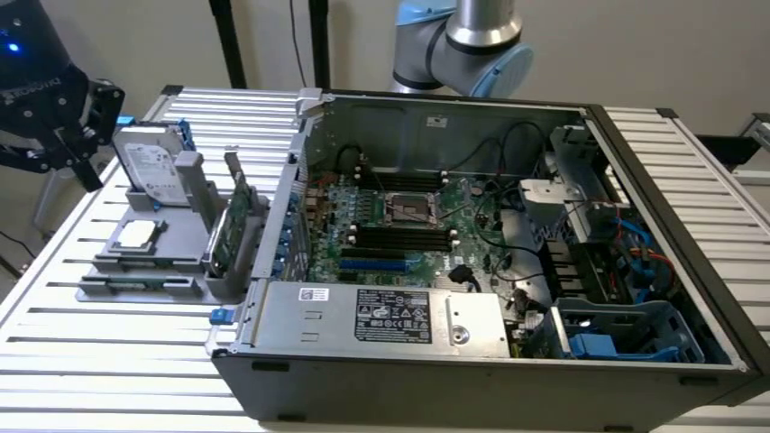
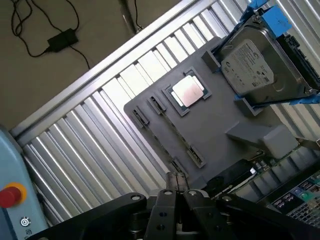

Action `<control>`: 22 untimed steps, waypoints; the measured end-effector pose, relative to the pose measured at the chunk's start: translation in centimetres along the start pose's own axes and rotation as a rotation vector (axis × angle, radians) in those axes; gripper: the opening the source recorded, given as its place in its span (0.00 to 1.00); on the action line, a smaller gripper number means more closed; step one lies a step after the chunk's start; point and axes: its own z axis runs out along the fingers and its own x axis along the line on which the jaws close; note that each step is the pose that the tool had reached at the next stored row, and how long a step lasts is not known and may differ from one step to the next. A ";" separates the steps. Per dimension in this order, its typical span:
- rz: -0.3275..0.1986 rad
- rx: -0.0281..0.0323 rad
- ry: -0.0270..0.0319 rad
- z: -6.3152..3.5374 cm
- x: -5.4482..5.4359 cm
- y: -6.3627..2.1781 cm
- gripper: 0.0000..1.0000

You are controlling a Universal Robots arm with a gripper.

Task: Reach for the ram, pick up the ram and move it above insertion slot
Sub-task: 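Pick up the ram and move it above insertion slot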

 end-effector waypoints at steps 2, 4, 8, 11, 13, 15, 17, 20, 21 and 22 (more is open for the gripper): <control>-0.036 0.0001 0.0015 0.02 0.0 0.00 0.11; -0.073 0.0002 0.0030 0.04 0.0 0.00 0.11; -0.146 0.0004 0.0060 0.09 0.0 0.00 0.11; -0.200 0.0005 0.0081 0.13 0.0 -0.01 0.11; -0.237 0.0006 0.0096 0.16 0.0 -0.01 0.11; -0.273 0.0007 0.0111 0.20 0.0 -0.01 0.11; -0.309 0.0009 0.0125 0.23 0.0 -0.01 0.11; -0.364 0.0011 0.0147 0.29 0.0 -0.01 0.11; -0.382 0.0012 0.0154 0.30 0.0 -0.01 0.11; -0.400 0.0012 0.0162 0.32 0.0 -0.01 0.11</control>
